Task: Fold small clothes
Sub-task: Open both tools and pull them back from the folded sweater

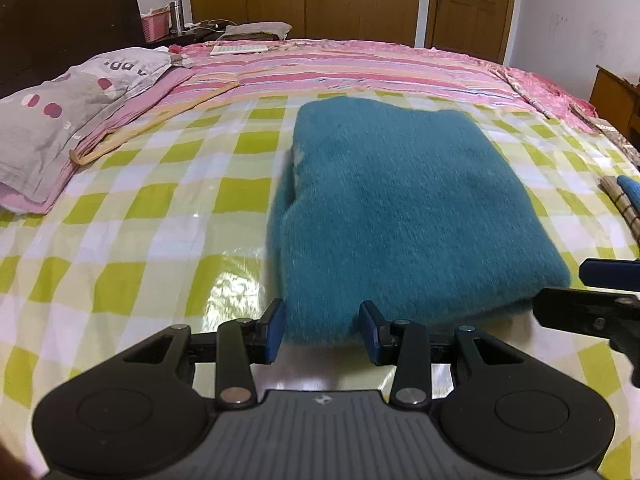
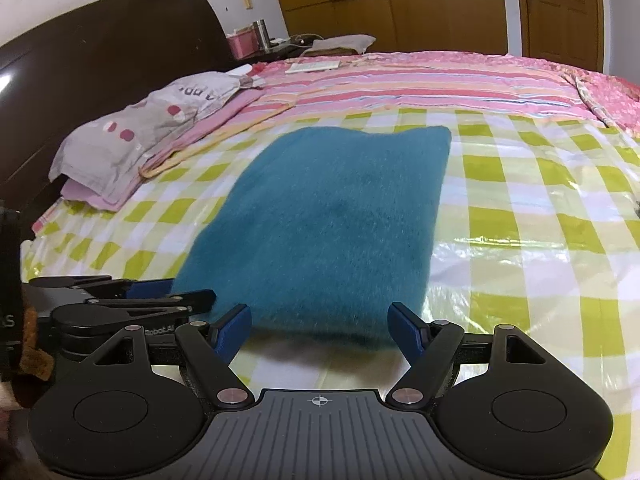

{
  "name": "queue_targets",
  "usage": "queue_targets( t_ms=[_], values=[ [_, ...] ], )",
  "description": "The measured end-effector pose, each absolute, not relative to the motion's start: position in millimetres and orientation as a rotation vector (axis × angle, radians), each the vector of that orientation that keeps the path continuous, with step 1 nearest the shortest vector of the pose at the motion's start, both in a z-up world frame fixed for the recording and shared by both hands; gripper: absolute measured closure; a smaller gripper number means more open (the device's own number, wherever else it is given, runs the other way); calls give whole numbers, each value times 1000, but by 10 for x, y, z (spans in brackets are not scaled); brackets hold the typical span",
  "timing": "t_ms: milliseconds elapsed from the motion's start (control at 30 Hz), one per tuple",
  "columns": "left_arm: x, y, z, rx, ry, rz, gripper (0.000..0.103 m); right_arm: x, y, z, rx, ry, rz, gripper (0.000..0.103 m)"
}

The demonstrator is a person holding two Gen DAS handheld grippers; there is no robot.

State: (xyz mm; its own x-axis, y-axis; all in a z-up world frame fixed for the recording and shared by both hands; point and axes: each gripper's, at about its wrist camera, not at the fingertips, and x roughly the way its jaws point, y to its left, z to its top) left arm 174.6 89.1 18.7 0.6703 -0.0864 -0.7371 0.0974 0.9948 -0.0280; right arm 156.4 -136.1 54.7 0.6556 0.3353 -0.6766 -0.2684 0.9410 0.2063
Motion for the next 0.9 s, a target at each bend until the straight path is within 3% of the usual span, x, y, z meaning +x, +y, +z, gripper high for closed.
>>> queue_targets(
  t_ms=[767,900],
  values=[
    [820,563,537,85,743,-150,56,610,-1586,821,159,680,364,26],
    [726,581,525,77,741,-147,51,517,-1540,825,136,672,340,26]
  ],
)
